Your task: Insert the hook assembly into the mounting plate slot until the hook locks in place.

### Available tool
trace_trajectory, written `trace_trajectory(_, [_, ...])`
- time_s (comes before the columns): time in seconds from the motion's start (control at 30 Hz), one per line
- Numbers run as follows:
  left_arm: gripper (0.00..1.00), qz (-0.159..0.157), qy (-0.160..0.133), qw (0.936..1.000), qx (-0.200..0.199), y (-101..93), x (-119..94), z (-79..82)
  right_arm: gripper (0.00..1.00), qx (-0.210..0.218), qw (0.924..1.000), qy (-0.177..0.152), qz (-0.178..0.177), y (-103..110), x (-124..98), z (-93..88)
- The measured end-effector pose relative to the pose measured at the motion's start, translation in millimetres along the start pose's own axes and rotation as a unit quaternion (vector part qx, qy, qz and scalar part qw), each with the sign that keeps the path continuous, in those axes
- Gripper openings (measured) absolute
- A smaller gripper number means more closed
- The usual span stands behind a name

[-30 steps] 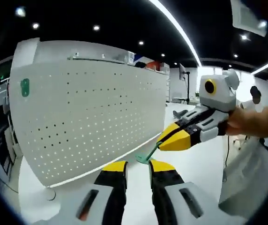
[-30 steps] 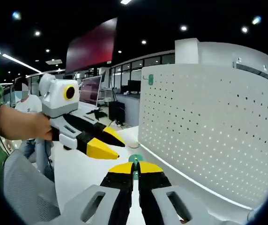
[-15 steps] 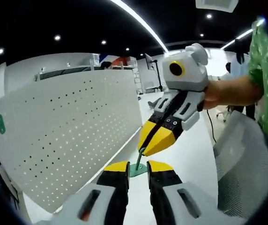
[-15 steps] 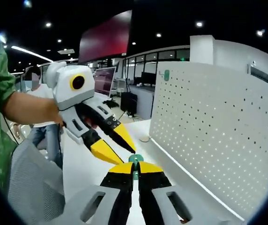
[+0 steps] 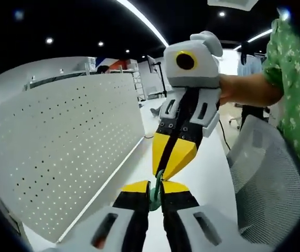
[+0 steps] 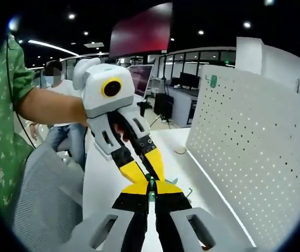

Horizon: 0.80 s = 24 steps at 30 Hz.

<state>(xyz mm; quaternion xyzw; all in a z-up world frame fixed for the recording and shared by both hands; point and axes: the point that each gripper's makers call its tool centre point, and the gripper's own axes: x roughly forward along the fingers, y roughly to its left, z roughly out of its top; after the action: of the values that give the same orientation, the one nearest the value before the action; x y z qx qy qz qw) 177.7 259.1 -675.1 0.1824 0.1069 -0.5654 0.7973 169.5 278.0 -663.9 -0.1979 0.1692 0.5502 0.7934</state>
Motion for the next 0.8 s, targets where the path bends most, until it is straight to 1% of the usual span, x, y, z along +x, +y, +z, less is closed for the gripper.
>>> trace_trajectory(0.2, [0.04, -0.006, -0.002, 1.0, -0.004, -5.2, 2, -1.1, 0.02, -0.001, 1.0, 0.004, 0.007, 2, 0, -0.7])
trace_trajectory(0.3, [0.04, -0.002, -0.007, 0.9999, -0.013, -4.9, 2, -0.8, 0.02, 0.001, 1.0, 0.003, 0.006, 1, -1, -1.1])
trace_trajectory(0.37, [0.03, 0.002, -0.014, 0.9996, -0.026, -3.7, 3, -0.1, 0.02, 0.004, 1.0, 0.001, 0.005, 0, -2, -0.6])
trace_trajectory(0.4, [0.03, 0.003, -0.023, 0.9989, -0.042, -3.5, 3, 0.5, 0.02, 0.012, 0.9999, -0.004, 0.005, -1, -3, 0.2])
trace_trajectory(0.47, [0.03, 0.007, -0.034, 0.9976, -0.06, -3.0, 4, 1.0, 0.04, 0.027, 0.9996, -0.009, 0.0, -4, -4, 1.3])
trace_trajectory(0.63, [0.03, 0.023, -0.042, 0.9956, -0.08, 1.8, 4, -2.0, 0.06, 0.033, 0.9993, -0.011, -0.013, -8, -4, -0.3])
trace_trajectory(0.73, [0.03, 0.041, -0.059, 0.992, -0.104, 9.4, 2, -2.2, 0.07, 0.035, 0.9989, -0.015, -0.026, -12, -6, -0.2])
trace_trajectory(0.8, [0.03, 0.054, -0.074, 0.988, -0.124, 15.1, 0, -1.4, 0.08, 0.034, 0.9987, -0.017, -0.034, -15, -7, -0.3])
